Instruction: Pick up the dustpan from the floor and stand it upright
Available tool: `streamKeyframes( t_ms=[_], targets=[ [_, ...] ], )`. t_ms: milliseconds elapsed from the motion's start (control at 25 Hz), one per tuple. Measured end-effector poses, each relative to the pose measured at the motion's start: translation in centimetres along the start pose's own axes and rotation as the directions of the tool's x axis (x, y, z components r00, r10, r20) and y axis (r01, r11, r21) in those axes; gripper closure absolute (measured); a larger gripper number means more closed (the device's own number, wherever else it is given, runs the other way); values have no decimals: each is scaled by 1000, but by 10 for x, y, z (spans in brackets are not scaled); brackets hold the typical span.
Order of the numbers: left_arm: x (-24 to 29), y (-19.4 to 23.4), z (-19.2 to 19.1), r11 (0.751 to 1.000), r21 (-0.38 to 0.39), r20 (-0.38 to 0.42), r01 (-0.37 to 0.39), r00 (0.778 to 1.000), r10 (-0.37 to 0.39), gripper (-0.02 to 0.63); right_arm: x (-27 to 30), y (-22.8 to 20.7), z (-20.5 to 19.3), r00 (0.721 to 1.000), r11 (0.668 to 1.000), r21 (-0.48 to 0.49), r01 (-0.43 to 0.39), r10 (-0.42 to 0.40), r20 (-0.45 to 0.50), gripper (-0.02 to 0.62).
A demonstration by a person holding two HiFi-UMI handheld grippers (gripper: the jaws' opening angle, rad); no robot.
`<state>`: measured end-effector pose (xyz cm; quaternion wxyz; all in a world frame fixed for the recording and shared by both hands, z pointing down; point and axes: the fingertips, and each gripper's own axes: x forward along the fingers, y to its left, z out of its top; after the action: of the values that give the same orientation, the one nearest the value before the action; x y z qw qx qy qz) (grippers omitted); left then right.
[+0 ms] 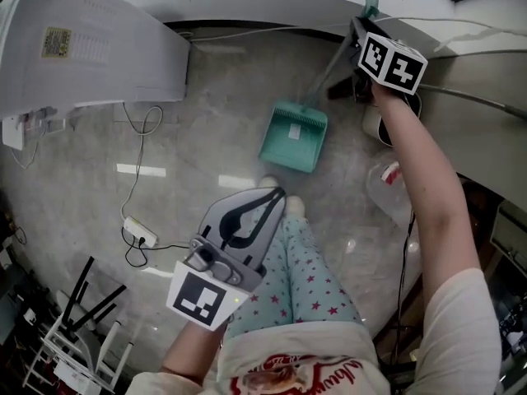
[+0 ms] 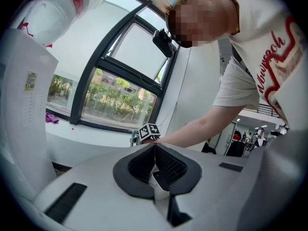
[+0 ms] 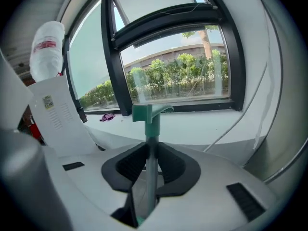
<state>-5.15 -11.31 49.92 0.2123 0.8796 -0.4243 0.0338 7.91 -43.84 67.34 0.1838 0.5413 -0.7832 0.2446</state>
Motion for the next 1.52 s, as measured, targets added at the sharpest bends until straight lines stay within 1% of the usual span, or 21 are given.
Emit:
streamKeyframes(
  t_ms=[120,240,360,480,600,800,1040,1200,1400,1520],
  targets=[
    [-14,-21,-1,999,-22,26,-41,999,41,584,-31,19,-11,999,999,-11,-32,32,23,503],
    [-24,-44,3,998,-34,51,-61,997,63,584,-56,33,-26,997,998,-29,-59,60,38,503],
    [-33,-63,4,999,-14,46,-44,998,45,584,-73,47,-32,996,996,-56,-71,73,44,503],
    [-46,-75,0,1000,6,32,-25,999,25,584,-90,56,-42,997,996,-61,-62,65,50,502],
    [-57,-80,2,1000,12,24,-18,1000,18,584,-102,64,-47,997,995,-66,-71,74,35,502],
    [-75,-80,16,1000,28,17,4,1000,-5,584,-123,80,-55,998,992,-106,-70,70,-10,503],
    [-83,-83,37,999,50,44,13,999,-15,584,-142,91,-64,997,994,-81,-69,68,-26,503],
    [-85,-88,41,998,52,31,29,999,-31,584,-153,95,-72,997,995,-65,-74,72,-37,503],
    [-86,-95,46,997,62,37,40,998,-42,584,-166,104,-79,995,992,-86,-92,89,-37,503],
    [-84,-100,45,997,59,32,57,998,-58,585,-174,108,-85,994,992,-77,-103,99,-50,503]
  ],
)
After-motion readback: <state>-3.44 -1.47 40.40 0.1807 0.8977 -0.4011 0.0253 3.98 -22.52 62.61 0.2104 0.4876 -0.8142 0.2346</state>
